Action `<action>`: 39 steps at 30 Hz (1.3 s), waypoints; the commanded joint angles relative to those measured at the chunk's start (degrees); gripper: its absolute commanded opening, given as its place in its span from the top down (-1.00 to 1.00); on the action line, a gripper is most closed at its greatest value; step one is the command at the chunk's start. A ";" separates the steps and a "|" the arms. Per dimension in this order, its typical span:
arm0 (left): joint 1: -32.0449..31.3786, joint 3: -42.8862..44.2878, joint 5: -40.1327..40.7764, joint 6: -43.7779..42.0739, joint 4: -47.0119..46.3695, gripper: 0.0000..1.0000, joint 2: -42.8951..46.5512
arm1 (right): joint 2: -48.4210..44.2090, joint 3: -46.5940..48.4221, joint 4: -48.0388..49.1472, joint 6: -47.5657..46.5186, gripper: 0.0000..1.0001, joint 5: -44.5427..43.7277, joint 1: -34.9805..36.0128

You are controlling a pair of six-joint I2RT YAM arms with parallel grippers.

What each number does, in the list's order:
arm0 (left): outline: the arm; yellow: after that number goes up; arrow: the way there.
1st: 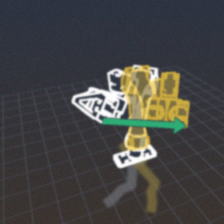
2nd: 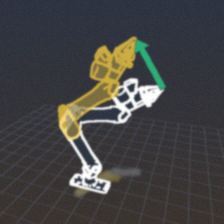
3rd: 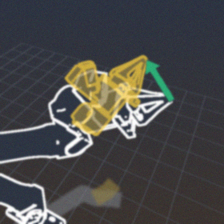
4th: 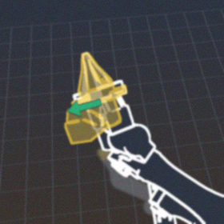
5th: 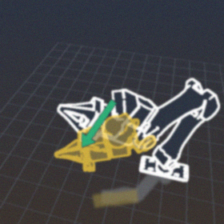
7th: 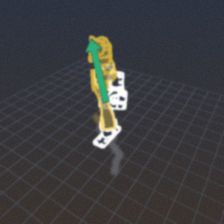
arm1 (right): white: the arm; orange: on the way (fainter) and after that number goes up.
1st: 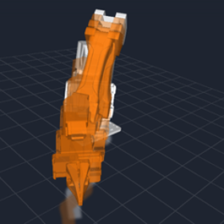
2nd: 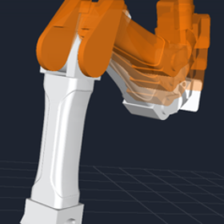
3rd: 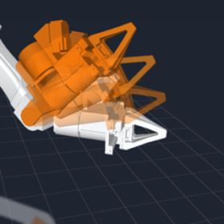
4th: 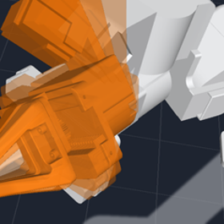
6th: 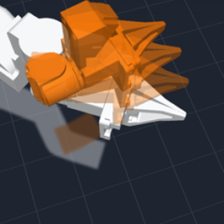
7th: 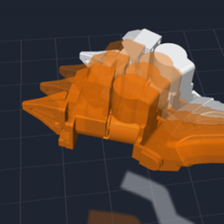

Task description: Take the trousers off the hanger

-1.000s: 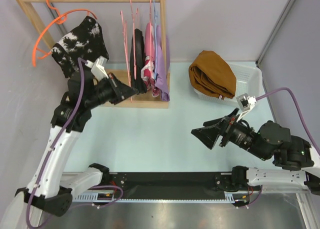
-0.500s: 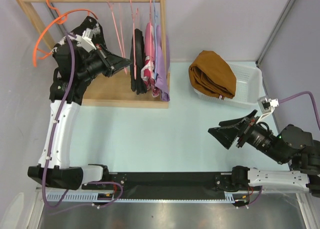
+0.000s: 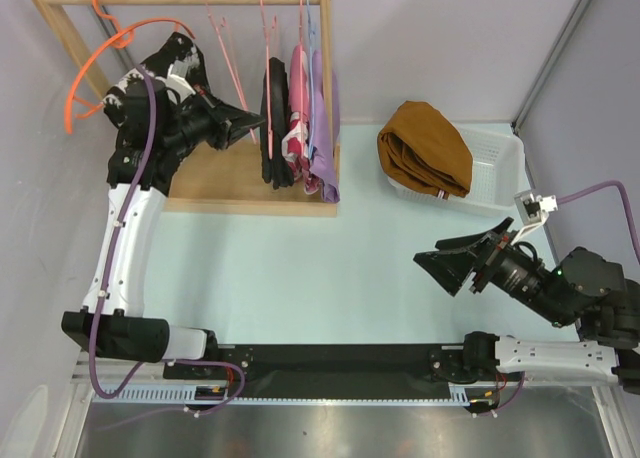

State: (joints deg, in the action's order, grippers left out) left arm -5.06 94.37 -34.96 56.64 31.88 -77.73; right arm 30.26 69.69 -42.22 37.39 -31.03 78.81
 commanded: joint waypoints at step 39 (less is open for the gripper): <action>-51.17 -33.30 38.48 -22.02 -9.00 -0.99 31.04 | 13.01 -25.02 21.36 6.47 -0.99 10.71 -15.87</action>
State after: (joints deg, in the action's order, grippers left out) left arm -46.13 74.43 -0.36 36.47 34.15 -51.29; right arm 47.07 51.75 -29.41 41.58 -25.06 67.22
